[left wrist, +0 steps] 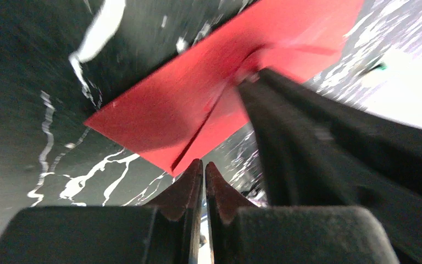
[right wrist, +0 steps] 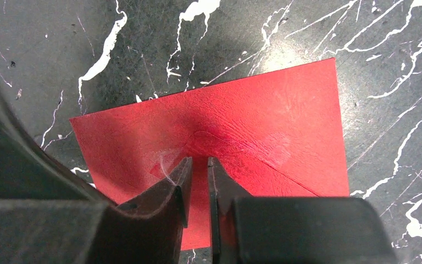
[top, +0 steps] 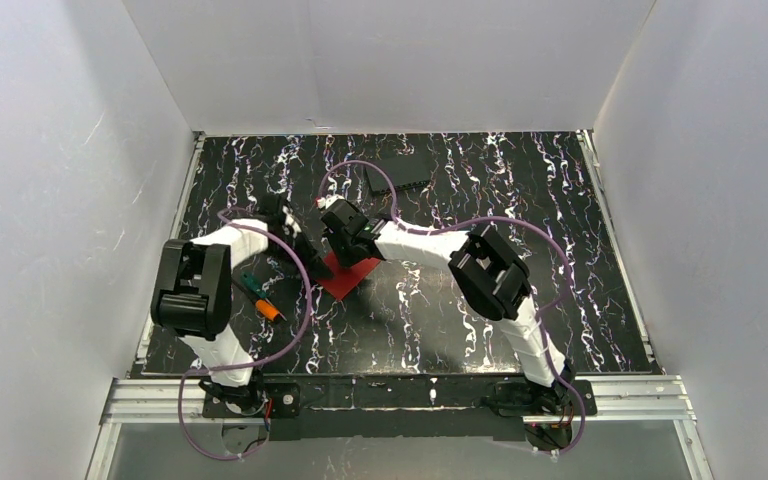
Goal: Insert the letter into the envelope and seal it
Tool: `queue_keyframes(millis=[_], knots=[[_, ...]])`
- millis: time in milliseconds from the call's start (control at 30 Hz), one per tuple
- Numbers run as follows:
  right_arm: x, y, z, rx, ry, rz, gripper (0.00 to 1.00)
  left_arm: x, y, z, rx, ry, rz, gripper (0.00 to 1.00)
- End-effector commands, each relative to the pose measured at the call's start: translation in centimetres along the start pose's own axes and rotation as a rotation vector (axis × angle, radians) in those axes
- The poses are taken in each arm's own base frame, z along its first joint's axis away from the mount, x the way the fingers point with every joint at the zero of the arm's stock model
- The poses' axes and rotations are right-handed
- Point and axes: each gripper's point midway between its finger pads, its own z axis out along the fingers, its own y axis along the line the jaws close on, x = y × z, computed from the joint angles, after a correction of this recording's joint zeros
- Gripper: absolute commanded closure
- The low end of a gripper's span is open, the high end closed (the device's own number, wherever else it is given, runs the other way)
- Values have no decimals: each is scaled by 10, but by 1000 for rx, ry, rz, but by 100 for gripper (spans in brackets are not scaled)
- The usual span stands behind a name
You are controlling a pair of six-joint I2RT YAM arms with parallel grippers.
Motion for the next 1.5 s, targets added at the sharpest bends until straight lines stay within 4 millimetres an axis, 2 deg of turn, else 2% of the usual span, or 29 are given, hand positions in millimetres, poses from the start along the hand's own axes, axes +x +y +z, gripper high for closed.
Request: queue_keyframes(millis=[0,133,300,400,533,700,900,1000,1133,1267,1400,1467], knots=[[141,-72,13,263,475,-70,73,36,-15,18,89,38,7,96],[147,-75,12,283,500,-65,72,40,-9,32,103,5,-51,97],[150,-81,16,319,498,-59,75,38,21,48,-14,-30,-139,98],[148,-86,20,354,485,-66,75,46,37,53,-79,1,-214,100],[132,-92,24,400,419,-82,74,65,66,54,-194,52,-295,100],[111,-90,39,403,356,-92,72,81,86,51,-265,97,-300,100],[92,-84,52,398,323,-73,70,83,88,49,-280,111,-279,100],[83,-80,54,360,311,-51,78,81,85,49,-270,108,-258,100],[72,-66,46,288,287,-42,91,73,74,49,-247,107,-238,100],[72,-59,42,234,280,-28,95,65,63,46,-231,93,-216,100],[84,-65,49,238,321,-15,95,63,61,45,-238,94,-199,100],[81,-68,51,251,319,-21,95,63,60,45,-235,101,-199,100]])
